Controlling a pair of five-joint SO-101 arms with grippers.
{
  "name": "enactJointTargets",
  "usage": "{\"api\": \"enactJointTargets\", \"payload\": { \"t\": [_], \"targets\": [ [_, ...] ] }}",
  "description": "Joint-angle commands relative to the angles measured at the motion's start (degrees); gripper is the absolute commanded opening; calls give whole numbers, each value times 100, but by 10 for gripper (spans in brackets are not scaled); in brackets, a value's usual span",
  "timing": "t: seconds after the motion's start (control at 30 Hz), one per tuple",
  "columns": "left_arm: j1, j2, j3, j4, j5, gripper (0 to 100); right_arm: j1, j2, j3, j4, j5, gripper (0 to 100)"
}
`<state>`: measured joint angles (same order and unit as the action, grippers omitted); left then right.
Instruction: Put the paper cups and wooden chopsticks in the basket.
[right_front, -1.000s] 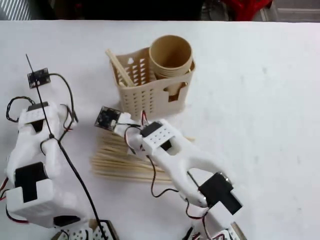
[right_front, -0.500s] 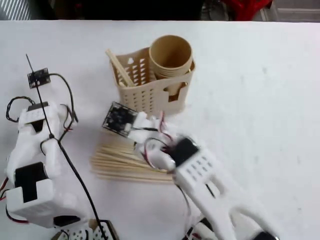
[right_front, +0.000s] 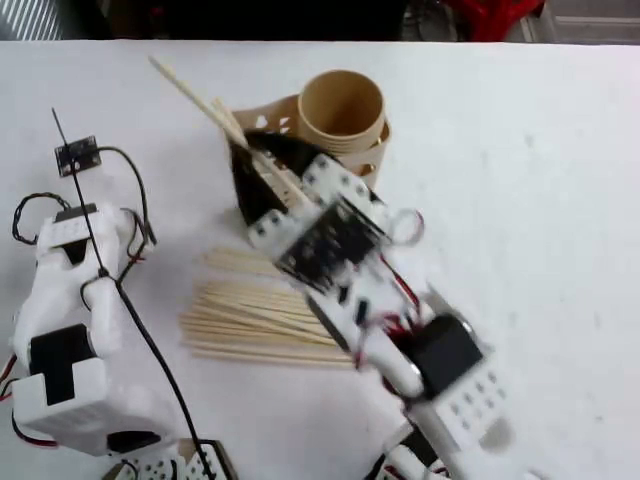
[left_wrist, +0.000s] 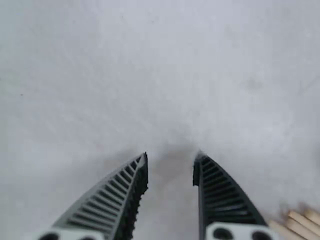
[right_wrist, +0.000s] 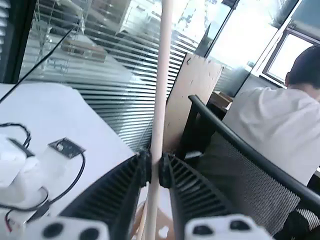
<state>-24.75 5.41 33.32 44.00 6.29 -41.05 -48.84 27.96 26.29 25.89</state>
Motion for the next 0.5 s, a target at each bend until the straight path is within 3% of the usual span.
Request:
{"api": "enactJointTargets", "payload": {
  "t": [0.0,0.13,0.23,0.47],
  "targets": [
    [66,-13,-53,-105,44,169,22,998,-703,-936,-9,17],
    [66,-13,-53,-105,44,169,119,2229,-1371,-1270,-70,17],
    [75,-13,-53,-105,44,169,462,2958,-1626,-1622,-624,17],
    [75,-13,-53,-105,44,169,1174,3793,-1749,-1938,-1099,17]
  ]
}}
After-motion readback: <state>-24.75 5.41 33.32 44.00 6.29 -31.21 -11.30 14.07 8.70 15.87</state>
